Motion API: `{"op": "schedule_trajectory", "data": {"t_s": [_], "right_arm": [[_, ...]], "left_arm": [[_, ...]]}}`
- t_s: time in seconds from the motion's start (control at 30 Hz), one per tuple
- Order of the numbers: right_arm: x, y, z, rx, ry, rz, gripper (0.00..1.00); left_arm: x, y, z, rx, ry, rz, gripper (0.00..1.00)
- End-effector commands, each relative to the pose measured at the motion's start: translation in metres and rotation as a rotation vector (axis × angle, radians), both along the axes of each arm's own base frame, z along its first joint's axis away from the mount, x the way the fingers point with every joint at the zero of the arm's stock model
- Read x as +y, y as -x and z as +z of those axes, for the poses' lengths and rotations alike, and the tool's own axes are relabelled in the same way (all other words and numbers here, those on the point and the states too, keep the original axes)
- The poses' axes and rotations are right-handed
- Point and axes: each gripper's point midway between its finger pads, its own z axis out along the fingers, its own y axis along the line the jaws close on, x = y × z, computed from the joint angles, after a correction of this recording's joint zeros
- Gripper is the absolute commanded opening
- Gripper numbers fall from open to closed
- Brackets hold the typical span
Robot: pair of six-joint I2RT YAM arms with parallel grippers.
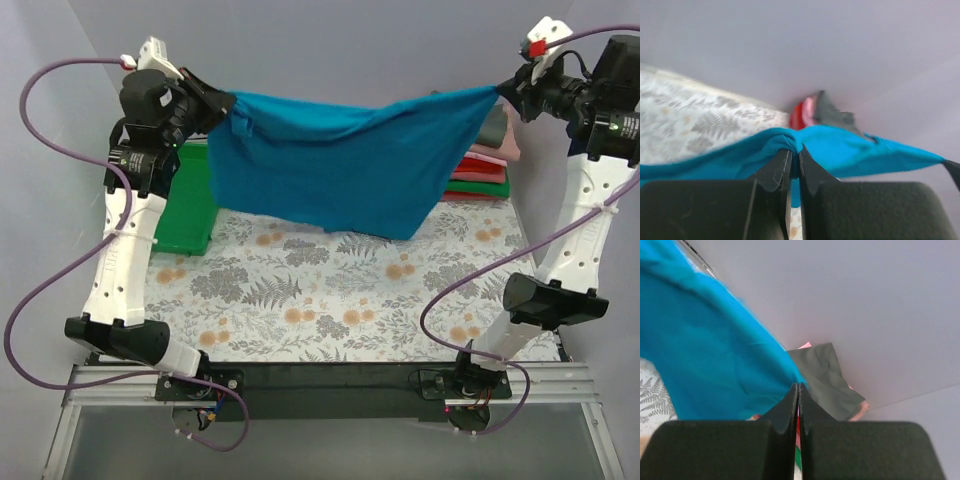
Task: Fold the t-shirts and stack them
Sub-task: Flatten the tshirt out
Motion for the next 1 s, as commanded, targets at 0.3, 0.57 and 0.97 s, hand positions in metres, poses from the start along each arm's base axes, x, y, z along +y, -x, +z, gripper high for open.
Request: {"op": "schedule_trajectory", "data": {"t_s": [0.3,0.57,0.97], "right_arm": [[-0.039,0.137,-0.054,-0.071,-0.020,-0.052,0.01],[-0.011,0.244,-0.249,0.246,0.291,-0.044,0.01],[-0.003,0.217,-0.246,0.383,0.022,0.034,0.76]], "left_arm": [[-0.008,0.187,0.004,-0.071,0.093,-0.253,0.00],[-0.027,0.322,-0.214,0.597,0.317,-0.415,0.00],[0.020,0.310,-0.208,0.606,0.023,-0.200,0.69]]}}
